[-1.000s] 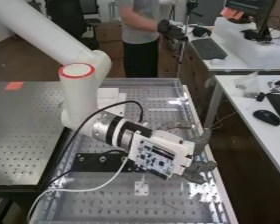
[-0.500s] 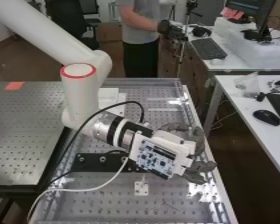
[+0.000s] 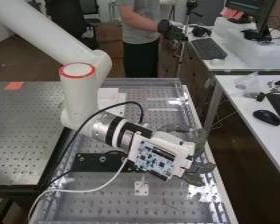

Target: Grab the chopstick and place it in the clear container

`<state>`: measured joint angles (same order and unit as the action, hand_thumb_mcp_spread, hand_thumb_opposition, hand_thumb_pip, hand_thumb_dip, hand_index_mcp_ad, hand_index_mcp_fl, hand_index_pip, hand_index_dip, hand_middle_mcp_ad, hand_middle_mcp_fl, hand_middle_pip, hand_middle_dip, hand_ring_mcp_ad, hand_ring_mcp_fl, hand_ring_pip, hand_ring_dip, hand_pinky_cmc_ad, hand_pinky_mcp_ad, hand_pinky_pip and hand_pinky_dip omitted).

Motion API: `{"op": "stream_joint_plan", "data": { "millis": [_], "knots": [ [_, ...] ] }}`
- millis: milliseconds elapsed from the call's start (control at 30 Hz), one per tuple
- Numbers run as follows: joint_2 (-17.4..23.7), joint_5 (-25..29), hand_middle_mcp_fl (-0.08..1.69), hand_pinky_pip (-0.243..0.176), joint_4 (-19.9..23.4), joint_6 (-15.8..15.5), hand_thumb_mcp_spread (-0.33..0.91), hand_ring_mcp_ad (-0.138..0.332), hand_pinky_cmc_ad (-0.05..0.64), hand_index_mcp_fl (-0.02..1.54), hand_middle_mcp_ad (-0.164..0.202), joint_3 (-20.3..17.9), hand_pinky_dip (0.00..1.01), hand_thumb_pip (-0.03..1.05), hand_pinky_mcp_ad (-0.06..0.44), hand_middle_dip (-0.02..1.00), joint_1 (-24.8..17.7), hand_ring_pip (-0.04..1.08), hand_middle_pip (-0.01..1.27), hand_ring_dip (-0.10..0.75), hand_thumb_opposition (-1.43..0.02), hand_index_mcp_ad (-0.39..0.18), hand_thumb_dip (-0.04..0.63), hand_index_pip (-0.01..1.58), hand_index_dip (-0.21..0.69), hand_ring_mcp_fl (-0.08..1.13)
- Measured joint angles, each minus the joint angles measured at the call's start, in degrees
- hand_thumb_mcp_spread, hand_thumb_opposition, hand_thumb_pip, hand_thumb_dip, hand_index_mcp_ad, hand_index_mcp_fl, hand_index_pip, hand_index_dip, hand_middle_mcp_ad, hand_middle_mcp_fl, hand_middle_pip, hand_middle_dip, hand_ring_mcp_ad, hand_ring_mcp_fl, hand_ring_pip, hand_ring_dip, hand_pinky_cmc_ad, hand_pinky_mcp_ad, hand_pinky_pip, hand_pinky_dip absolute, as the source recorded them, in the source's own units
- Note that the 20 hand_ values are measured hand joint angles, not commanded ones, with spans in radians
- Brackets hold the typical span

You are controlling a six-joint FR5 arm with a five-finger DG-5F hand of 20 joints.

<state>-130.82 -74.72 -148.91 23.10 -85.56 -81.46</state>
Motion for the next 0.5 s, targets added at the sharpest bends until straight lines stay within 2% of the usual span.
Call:
{"op": "stream_joint_plan", "data": {
  "millis": [133,500],
  "knots": [
    [0.01,0.40,1.05,0.044,0.01,-0.22,0.53,0.101,0.389,0.82,0.058,0.06,0.18,0.54,0.328,0.64,0.07,0.10,0.17,0.428,-0.91,-0.248,0.309,0.59,0.251,0.44],
    [0.15,0.42,1.04,0.042,-0.12,-0.98,0.53,0.101,0.382,0.83,0.061,-0.15,0.18,0.54,0.332,0.64,0.57,0.10,0.16,0.429,-0.90,-0.225,0.309,0.59,0.232,0.45]
  ]
}}
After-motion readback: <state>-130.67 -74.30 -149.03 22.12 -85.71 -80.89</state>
